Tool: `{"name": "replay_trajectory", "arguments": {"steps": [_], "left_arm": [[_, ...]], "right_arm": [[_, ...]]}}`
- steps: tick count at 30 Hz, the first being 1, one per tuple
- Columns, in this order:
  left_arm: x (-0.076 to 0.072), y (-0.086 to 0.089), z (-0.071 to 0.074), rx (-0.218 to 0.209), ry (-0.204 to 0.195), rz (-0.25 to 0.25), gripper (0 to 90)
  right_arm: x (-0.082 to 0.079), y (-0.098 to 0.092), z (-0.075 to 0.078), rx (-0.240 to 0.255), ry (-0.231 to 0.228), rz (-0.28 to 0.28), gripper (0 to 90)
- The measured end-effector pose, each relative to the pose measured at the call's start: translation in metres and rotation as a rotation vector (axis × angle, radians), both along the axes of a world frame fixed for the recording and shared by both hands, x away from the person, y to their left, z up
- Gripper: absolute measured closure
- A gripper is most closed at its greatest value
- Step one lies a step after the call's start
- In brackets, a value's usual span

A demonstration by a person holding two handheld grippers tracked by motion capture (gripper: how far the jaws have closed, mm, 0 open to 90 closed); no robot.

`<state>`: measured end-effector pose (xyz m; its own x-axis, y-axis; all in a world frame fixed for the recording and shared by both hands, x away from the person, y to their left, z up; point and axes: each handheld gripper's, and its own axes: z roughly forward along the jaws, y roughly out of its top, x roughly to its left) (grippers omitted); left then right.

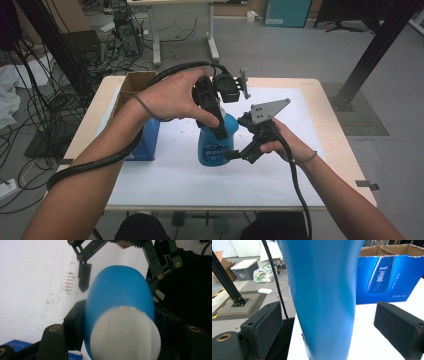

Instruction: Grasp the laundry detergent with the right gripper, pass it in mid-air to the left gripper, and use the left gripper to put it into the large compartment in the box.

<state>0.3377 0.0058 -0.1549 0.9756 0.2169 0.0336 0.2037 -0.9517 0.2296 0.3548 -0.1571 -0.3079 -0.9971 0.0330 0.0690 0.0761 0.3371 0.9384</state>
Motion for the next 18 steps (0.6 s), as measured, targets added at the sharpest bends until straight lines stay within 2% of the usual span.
{"name": "replay_trajectory", "arguments": {"steps": [7,10,18], "left_arm": [[0.001,0.004,0.002,0.006,-0.008,0.020,37.6],[0.001,0.005,0.003,0.010,-0.011,0.029,37.6],[0.003,0.011,0.005,0.023,-0.012,0.053,37.6]], "right_arm": [[0.002,-0.004,-0.001,-0.074,0.015,-0.021,9.0],[0.002,-0.006,-0.001,-0.138,0.033,-0.032,9.0],[0.003,-0.009,-0.002,-0.274,0.040,-0.046,10.3]]}}
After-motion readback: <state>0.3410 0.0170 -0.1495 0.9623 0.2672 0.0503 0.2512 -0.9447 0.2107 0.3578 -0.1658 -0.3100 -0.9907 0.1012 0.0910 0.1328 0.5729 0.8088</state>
